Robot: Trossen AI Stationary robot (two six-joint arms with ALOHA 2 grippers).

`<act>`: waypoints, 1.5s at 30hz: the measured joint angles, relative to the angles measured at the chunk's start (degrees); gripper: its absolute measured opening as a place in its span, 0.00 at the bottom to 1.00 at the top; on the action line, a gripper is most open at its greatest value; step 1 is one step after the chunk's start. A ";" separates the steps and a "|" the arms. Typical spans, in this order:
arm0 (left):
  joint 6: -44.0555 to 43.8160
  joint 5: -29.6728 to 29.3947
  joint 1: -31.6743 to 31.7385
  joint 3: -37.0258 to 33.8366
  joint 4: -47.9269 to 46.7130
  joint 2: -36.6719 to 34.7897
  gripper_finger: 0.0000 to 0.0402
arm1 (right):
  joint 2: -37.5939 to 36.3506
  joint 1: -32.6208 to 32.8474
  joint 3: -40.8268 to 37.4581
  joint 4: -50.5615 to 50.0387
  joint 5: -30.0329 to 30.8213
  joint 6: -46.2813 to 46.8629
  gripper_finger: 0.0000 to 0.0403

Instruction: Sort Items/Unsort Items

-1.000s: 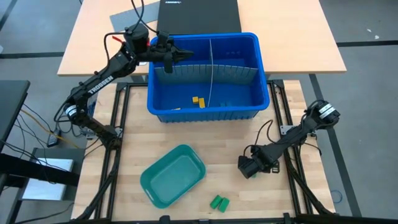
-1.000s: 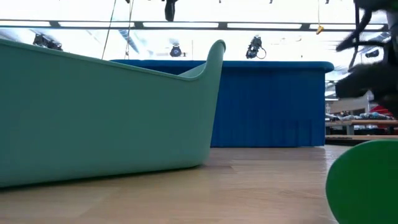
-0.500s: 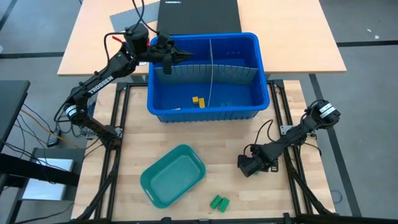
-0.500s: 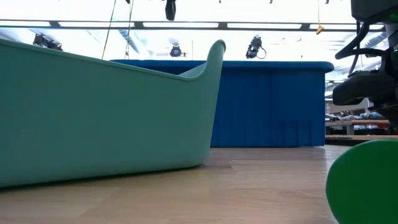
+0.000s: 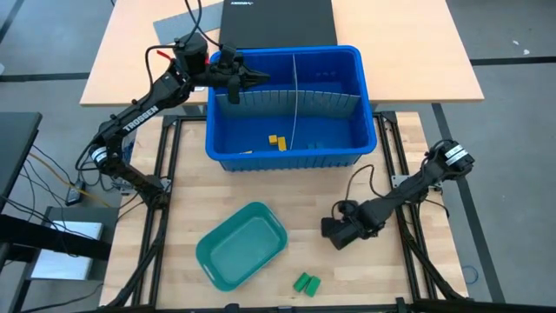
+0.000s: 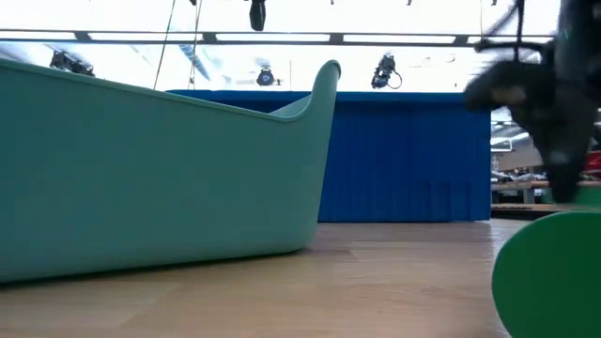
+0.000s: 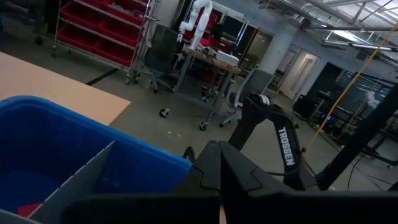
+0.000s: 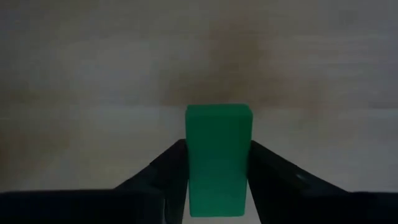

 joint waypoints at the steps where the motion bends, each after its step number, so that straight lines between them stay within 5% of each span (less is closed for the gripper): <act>1: 0.00 0.00 0.00 0.00 0.02 0.00 0.00 | 0.00 -0.36 1.59 -0.08 0.95 -1.97 0.37; 15: 1.36 -0.02 0.02 0.00 2.14 0.00 0.00 | -0.17 -15.63 38.89 -17.62 22.06 -42.70 0.31; 22: 1.31 0.00 0.02 0.00 2.84 -0.02 0.00 | -0.31 -33.09 52.43 -6.51 28.66 -73.87 0.31; 27: -0.96 0.02 1.08 0.00 6.03 -0.02 0.00 | 0.28 -48.47 53.06 12.70 22.75 -90.38 0.31; 33: -6.67 0.00 3.25 0.00 12.31 -0.02 0.00 | 5.79 -63.45 53.09 25.32 7.10 -92.70 0.31; 37: -7.69 -0.10 3.57 0.02 14.35 -0.02 0.00 | 12.16 -68.28 53.06 30.94 -1.91 -90.54 0.31; 45: -8.13 -0.20 3.37 0.02 14.96 -0.04 0.00 | 20.42 -70.71 52.95 33.18 -5.80 -87.02 0.47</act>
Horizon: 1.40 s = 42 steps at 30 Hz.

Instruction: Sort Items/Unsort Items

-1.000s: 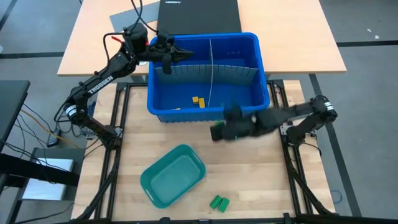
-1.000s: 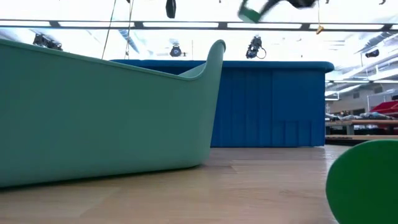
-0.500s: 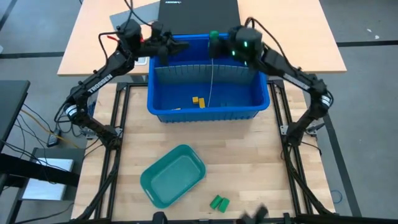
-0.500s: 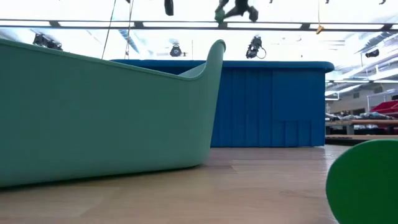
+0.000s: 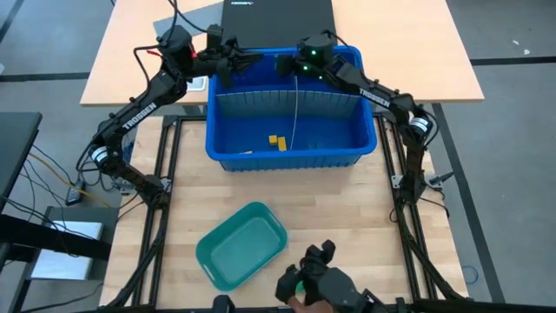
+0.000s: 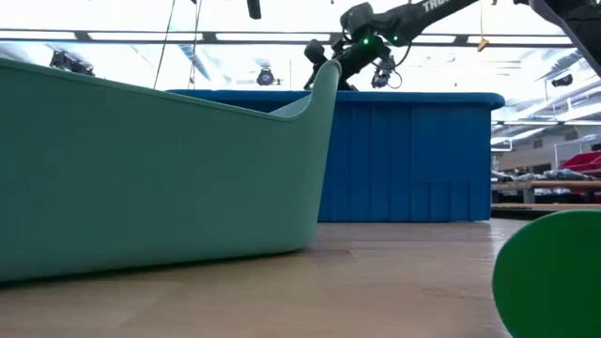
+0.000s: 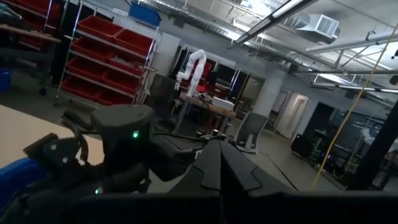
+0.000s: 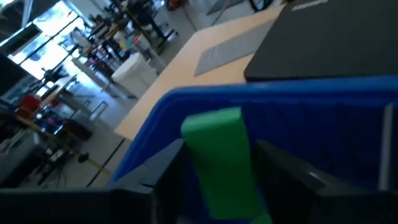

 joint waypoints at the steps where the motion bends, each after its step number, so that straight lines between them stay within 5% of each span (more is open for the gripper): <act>1: -0.02 -0.04 -0.03 0.00 0.00 0.00 0.00 | 0.10 -0.06 0.00 -0.03 -0.36 0.03 0.50; 10: -0.95 0.00 -0.07 0.00 -0.20 0.00 0.00 | -0.76 -0.64 0.04 0.16 -4.82 -1.71 0.71; 15: -0.94 1.65 -0.07 0.00 -0.23 0.00 0.00 | -4.32 0.13 0.04 -1.62 -21.47 -7.38 0.69; 19: -0.94 3.26 -0.07 0.00 -0.82 0.00 0.00 | -10.57 4.55 0.08 -11.22 -25.83 -14.37 0.61; 25: 0.47 6.60 -0.07 0.00 -2.20 0.00 0.00 | -19.46 15.27 0.11 -32.05 -20.78 -21.03 0.54; 31: 1.78 8.22 -0.07 0.00 -2.54 0.00 0.00 | -21.77 31.88 0.11 -47.71 -9.30 -16.23 0.55; 42: 4.50 8.20 0.10 0.00 -4.02 0.00 0.00 | -14.82 60.23 -3.33 -54.74 -5.82 -4.45 0.64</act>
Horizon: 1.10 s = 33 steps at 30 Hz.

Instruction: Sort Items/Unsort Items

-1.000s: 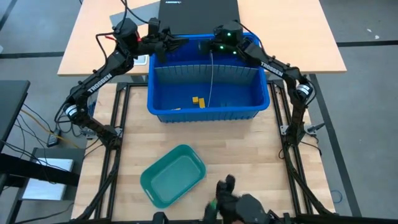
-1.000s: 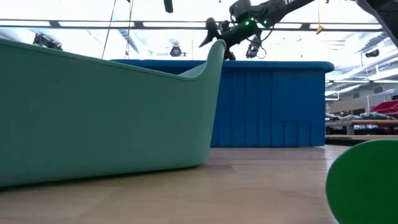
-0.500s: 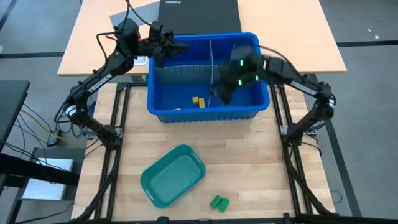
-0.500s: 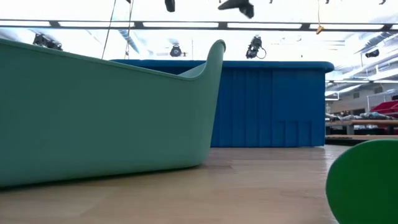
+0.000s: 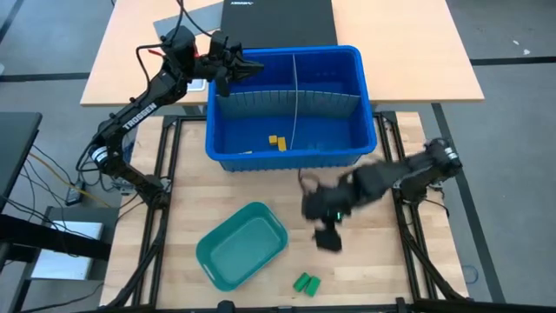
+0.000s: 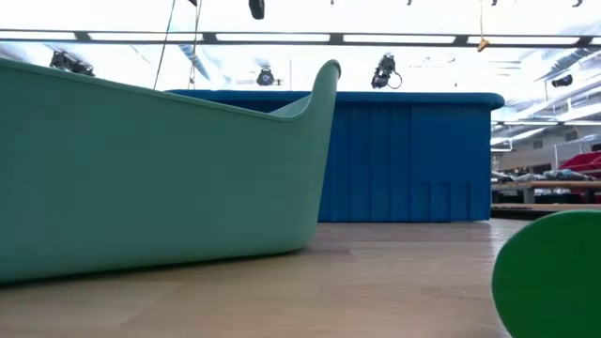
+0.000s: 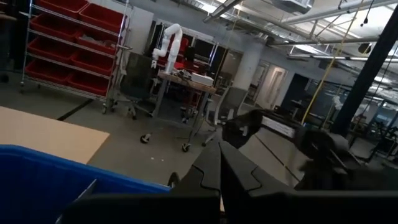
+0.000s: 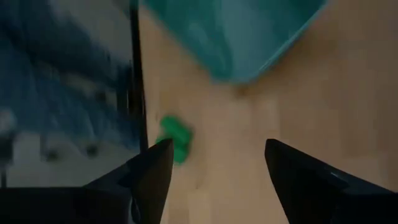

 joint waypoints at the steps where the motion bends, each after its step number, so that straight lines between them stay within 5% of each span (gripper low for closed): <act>1: 0.33 0.00 0.16 0.00 -0.29 0.00 0.00 | 1.36 1.81 -0.22 -0.39 -0.20 -0.10 0.65; 17: -0.50 0.72 1.05 0.00 -0.51 0.02 0.00 | 21.55 17.50 -0.27 11.85 -0.38 -15.00 0.68; 33: -1.09 1.05 1.05 0.00 -0.53 0.02 0.00 | 30.86 18.84 -0.52 18.97 1.83 -19.64 0.65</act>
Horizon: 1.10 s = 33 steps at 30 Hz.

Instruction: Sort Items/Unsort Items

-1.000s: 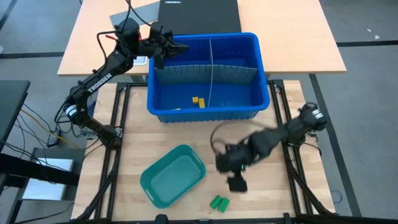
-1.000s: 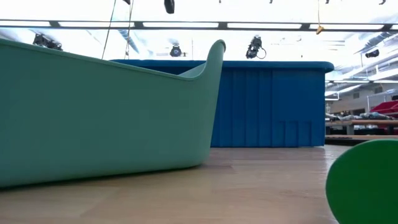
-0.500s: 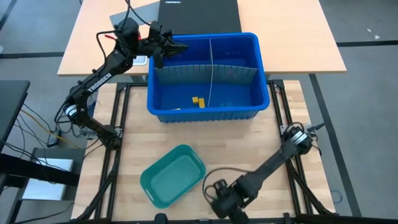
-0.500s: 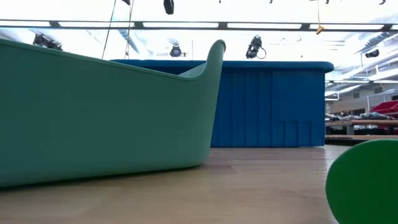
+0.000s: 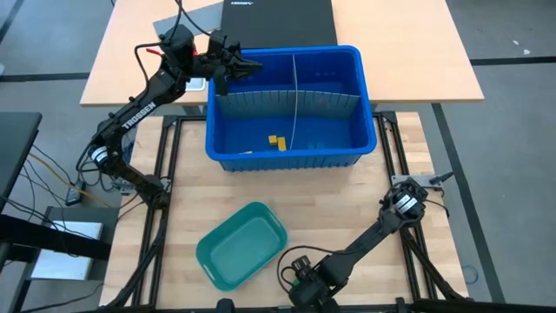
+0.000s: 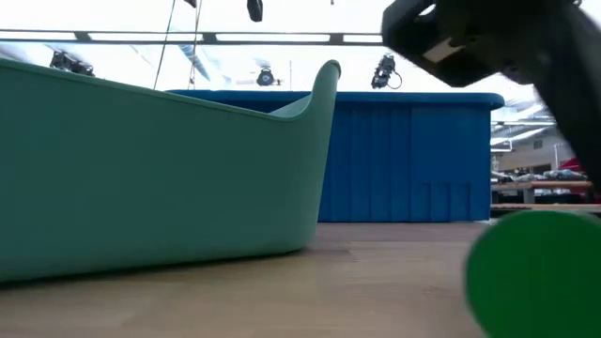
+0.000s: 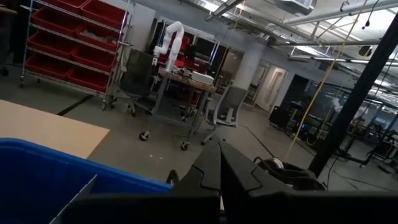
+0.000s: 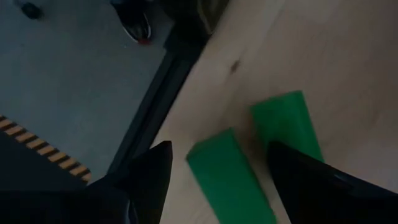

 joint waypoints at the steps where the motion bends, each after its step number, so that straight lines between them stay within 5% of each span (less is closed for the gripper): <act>1: 0.00 0.02 0.00 0.00 0.00 0.00 0.00 | 0.00 -0.16 -0.21 0.34 0.22 -0.02 0.65; 17: -0.09 1.92 0.00 0.00 -0.28 0.02 0.00 | -0.48 -0.32 -7.81 1.74 -1.97 -0.79 0.56; 24: -0.37 1.95 0.00 0.00 -0.26 0.02 0.00 | -0.78 -1.38 -7.88 0.87 -1.50 0.79 0.35; 33: -0.37 1.95 0.01 0.00 0.12 0.02 0.00 | -2.25 -3.79 -2.26 -16.35 -1.08 4.33 0.32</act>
